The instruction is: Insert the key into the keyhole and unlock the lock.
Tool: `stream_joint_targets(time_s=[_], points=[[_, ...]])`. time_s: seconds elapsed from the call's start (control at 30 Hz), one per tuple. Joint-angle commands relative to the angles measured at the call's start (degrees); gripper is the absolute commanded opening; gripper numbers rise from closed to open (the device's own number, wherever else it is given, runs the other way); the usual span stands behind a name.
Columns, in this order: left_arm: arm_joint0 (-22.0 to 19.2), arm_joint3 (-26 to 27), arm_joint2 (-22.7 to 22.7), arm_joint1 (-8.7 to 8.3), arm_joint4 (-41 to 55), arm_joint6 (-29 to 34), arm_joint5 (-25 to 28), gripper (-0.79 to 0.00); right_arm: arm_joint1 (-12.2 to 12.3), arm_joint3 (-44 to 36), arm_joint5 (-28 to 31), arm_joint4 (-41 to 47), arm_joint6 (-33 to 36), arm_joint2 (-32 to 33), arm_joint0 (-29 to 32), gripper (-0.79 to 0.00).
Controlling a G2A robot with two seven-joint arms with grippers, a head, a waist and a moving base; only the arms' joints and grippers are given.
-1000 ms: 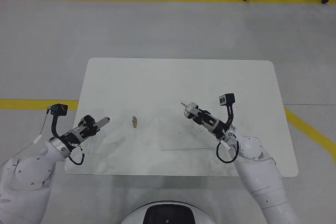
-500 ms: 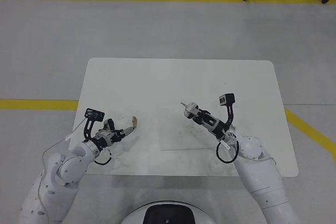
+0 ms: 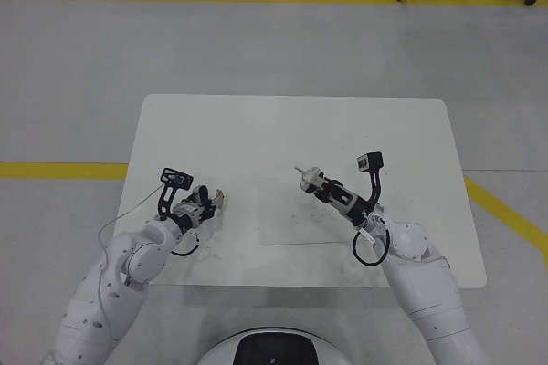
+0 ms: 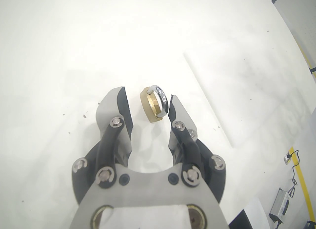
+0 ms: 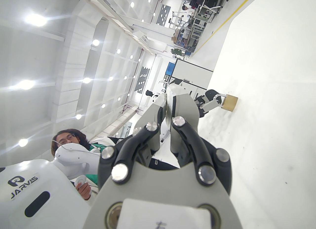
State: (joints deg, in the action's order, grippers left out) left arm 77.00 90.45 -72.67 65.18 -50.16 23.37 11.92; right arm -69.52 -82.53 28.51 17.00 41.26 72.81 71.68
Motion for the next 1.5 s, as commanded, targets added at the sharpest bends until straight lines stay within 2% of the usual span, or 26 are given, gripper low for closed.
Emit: stream_joint_targets(time_s=[0.0,0.07,0.13,0.2,0.37,0.53,0.63,0.73,0.8,0.9,1.0,1.1,1.23,1.47], points=[[-0.5,-0.8,0.4,0.10,0.1,0.2,-0.1,-0.440,0.0,0.0,0.0,0.0,0.0,0.0,0.0,-0.785],[-0.9,-1.3,0.8,0.16,-0.2,0.5,0.0,-0.459,0.0,0.0,0.0,0.0,0.0,0.0,0.0,-0.785],[-1.2,-1.4,1.1,0.22,-0.4,0.7,0.2,-0.600,0.0,0.0,0.0,0.0,0.0,0.0,0.0,-0.785],[-1.3,-1.6,1.3,0.21,-0.4,1.7,0.4,-0.785,0.0,0.0,0.0,0.0,0.0,0.0,0.0,-0.785],[-1.0,-1.6,0.6,0.07,-0.3,2.6,0.8,-0.785,0.0,0.0,0.0,0.0,0.0,0.0,0.0,-0.785],[0.2,-0.2,-1.7,-0.11,4.4,2.6,1.9,-0.785,0.0,0.0,0.0,0.0,0.0,0.0,0.0,-0.785],[1.0,0.1,-3.8,-0.14,13.6,4.8,2.9,-0.785,0.0,0.0,0.0,0.0,0.0,0.0,0.0,-0.785],[1.3,-0.5,-6.9,-0.16,29.4,10.6,2.9,-0.785,0.0,0.0,0.0,0.0,0.0,0.0,0.0,-0.785],[1.0,-1.5,-9.4,-0.15,45.3,17.5,0.7,-0.785,0.0,0.0,0.0,0.0,0.0,0.0,0.0,-0.785],[-0.4,-4.9,-13.4,-0.20,68.6,28.7,-7.1,-0.785,0.0,0.0,0.0,0.0,0.0,0.0,0.0,-0.785],[-2.3,-8.9,-15.7,-0.34,82.8,37.3,-15.4,-0.785,0.0,0.0,0.0,0.0,0.0,0.0,0.0,-0.785],[-3.9,-11.7,-15.6,-0.45,88.4,42.3,-20.9,-0.785,0.0,0.0,0.0,0.0,0.0,0.0,0.0,-0.785],[-6.2,-14.2,-13.6,-0.38,91.1,45.1,-25.6,-0.785,0.0,0.0,0.0,0.0,0.0,0.0,0.0,-0.785],[-8.4,-15.0,-9.7,-0.14,91.9,46.4,-27.9,-0.785,0.0,0.0,0.0,0.0,0.0,0.0,0.0,-0.785]])
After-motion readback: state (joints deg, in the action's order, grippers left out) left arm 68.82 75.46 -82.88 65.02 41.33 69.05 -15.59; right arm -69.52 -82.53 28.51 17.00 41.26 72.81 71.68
